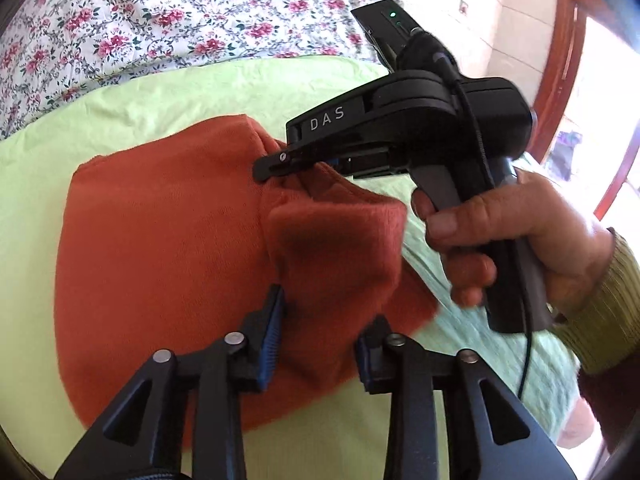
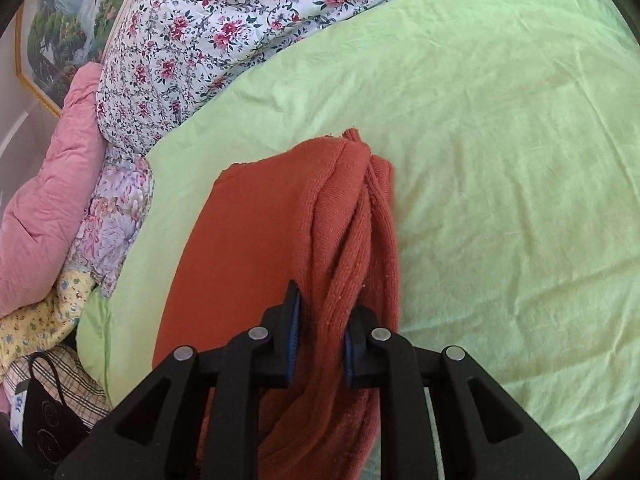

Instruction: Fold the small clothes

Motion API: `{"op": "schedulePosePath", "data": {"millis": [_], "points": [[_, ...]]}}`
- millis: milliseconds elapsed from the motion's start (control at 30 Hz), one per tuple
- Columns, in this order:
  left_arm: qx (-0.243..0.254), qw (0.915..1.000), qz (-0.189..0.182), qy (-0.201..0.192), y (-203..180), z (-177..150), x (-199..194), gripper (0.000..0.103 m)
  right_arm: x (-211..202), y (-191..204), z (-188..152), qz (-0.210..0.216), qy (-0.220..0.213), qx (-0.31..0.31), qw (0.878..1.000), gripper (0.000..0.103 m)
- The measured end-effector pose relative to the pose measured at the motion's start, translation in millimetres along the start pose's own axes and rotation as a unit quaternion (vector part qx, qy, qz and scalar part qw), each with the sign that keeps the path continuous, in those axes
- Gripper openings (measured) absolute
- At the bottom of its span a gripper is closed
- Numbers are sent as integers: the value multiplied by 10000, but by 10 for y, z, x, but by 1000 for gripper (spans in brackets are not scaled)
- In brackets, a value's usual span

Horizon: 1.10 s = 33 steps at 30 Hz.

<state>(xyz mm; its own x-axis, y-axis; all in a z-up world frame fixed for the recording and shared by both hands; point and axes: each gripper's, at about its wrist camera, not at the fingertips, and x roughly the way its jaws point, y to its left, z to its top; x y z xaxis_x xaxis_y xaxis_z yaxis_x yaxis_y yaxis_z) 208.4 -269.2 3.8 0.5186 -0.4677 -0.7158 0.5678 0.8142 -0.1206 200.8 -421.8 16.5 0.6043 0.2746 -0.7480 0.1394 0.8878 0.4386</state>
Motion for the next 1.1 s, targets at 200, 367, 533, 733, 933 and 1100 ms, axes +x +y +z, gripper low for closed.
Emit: {"op": "schedulePosePath", "data": {"millis": [200, 367, 533, 733, 933, 1100], "points": [[-137, 9997, -180, -27, 196, -149, -462, 48, -249, 92, -100, -528, -141, -248, 9982, 31], [-611, 9978, 195, -179, 657, -216, -765, 65, -368, 58, -193, -589, -140, -49, 9982, 43], [-1335, 9904, 366, -62, 1230, -203, -746, 66, -396, 77, -215, -334, -214, 113, 9991, 67], [-1989, 9797, -11, 256, 1662, -177, -514, 67, -253, 142, -192, -250, -62, 104, 9996, 68], [-2561, 9641, -540, 453, 1936, -154, -235, 70, -152, 109, -161, -211, 25, 166, 9996, 68], [-2709, 9592, -597, 547, 2006, -101, -58, 72, -110, 78, -161, -183, 71, 230, 9995, 68]]}}
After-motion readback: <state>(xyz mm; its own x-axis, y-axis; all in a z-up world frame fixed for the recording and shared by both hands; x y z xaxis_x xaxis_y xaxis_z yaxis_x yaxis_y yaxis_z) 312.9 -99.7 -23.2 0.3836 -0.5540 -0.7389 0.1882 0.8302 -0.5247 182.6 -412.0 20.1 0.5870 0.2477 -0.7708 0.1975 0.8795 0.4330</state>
